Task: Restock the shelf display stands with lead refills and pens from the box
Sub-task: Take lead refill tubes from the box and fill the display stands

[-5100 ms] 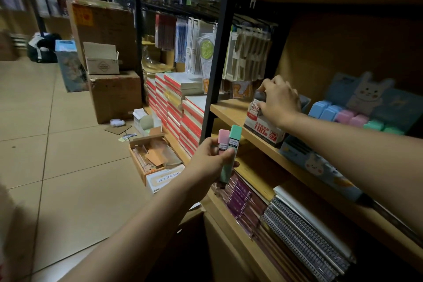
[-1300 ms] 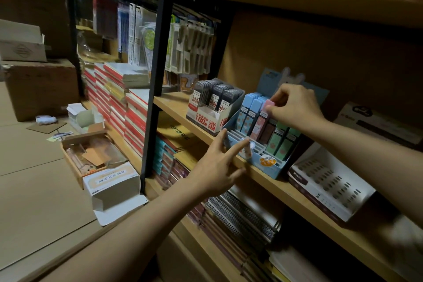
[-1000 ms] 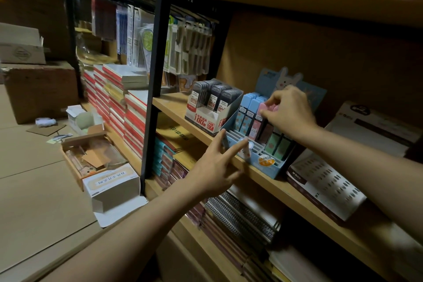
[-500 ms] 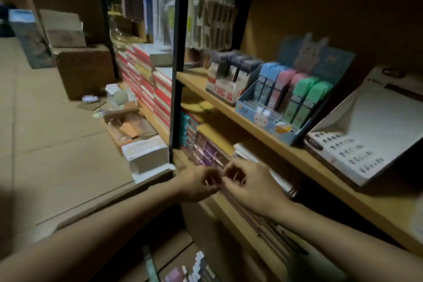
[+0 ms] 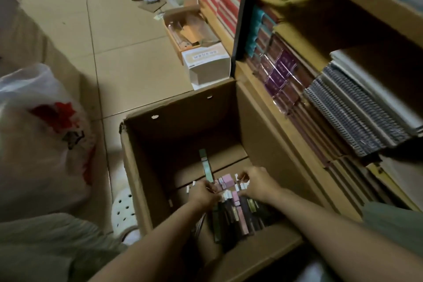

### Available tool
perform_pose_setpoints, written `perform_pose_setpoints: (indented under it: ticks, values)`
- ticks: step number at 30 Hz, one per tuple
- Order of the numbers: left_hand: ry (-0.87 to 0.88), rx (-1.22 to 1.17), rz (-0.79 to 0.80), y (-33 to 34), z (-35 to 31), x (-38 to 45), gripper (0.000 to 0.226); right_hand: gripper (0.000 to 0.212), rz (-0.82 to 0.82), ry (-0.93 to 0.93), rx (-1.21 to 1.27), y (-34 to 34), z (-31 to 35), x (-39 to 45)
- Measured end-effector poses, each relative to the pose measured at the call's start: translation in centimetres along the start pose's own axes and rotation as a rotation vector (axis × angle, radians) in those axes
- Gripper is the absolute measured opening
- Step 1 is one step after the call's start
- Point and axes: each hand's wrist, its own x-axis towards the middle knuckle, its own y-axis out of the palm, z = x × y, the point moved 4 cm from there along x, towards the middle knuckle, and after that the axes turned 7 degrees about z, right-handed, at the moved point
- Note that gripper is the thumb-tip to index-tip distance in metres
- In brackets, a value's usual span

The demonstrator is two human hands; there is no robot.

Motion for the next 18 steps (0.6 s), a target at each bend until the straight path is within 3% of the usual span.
perform_pose_setpoints:
  ticks: [3,6,12,18]
  values:
    - [-0.019,-0.013,-0.157,0.6,2.1,0.7,0.029,0.057,0.110,0.008,-0.191,1.7,-1.1,1.5]
    - [-0.030,0.152,-0.266,1.5,2.5,1.3,0.037,0.068,0.164,0.003,-0.285,2.5,-2.1,3.0]
    - [-0.009,0.287,-0.405,2.4,2.8,2.4,0.047,0.091,0.172,-0.126,-0.566,4.3,-3.0,4.7]
    - [0.005,0.350,-0.418,2.1,2.5,3.2,0.035,0.079,0.065,-0.155,-0.564,4.5,-3.0,5.6]
